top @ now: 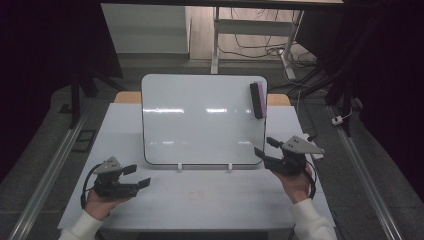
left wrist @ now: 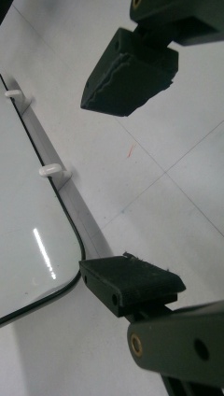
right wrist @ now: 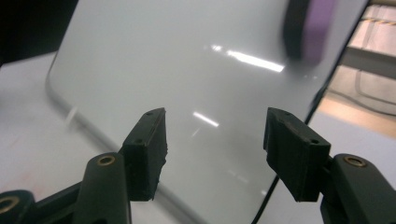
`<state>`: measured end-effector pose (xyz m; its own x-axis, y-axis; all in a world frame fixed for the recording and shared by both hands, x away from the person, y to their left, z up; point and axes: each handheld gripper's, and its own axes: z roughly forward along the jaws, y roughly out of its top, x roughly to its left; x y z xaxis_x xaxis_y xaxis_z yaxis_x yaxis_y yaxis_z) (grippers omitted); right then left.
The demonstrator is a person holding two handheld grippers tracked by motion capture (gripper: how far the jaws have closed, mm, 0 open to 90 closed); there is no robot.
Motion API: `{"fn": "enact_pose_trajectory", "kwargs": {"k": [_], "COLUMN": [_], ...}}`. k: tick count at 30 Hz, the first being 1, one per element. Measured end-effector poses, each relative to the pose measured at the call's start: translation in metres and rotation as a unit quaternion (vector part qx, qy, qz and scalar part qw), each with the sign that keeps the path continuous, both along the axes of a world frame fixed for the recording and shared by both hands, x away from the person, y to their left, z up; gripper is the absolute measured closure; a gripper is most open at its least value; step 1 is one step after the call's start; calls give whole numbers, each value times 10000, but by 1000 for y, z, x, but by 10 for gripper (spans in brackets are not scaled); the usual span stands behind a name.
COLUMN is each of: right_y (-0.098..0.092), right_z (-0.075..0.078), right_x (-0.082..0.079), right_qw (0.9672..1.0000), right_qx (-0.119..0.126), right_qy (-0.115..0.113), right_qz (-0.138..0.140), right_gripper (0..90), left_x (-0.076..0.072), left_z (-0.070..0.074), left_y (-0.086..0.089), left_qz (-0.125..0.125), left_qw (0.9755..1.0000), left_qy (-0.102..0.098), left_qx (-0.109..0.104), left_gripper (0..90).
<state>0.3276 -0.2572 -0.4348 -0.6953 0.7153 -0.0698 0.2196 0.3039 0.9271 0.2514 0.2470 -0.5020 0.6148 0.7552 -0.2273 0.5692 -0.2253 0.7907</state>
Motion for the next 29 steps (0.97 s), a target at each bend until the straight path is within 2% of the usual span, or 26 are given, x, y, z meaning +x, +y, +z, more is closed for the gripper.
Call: {"fn": "enact_pose_trajectory", "kwargs": {"k": [5,10,13,20,29], "right_y": [-12,-25,-27,-35,-33], "right_z": [-26,-39,-45,-54,-53], "right_x": [-10,-12,-12,-13,-15], "right_qw": [9994,9987,9982,9978,9980], "right_qx": [-188,-219,-303,-258,-277], "right_qy": [259,459,496,603,560], "right_qz": [104,94,124,113,136], "right_gripper": [387,387,384,383,375], "left_x": [0,0,0,2,1], "left_z": [-1,-3,-3,-3,-3], "left_y": [-2,-4,-6,-7,-8], "left_qz": [-92,-127,-151,-169,-174], "left_qw": [9999,9999,9998,9998,9998], "left_qy": [-2,27,33,11,-1], "left_qx": [58,82,98,105,117], "left_gripper": [212,210,208,207,206]}}
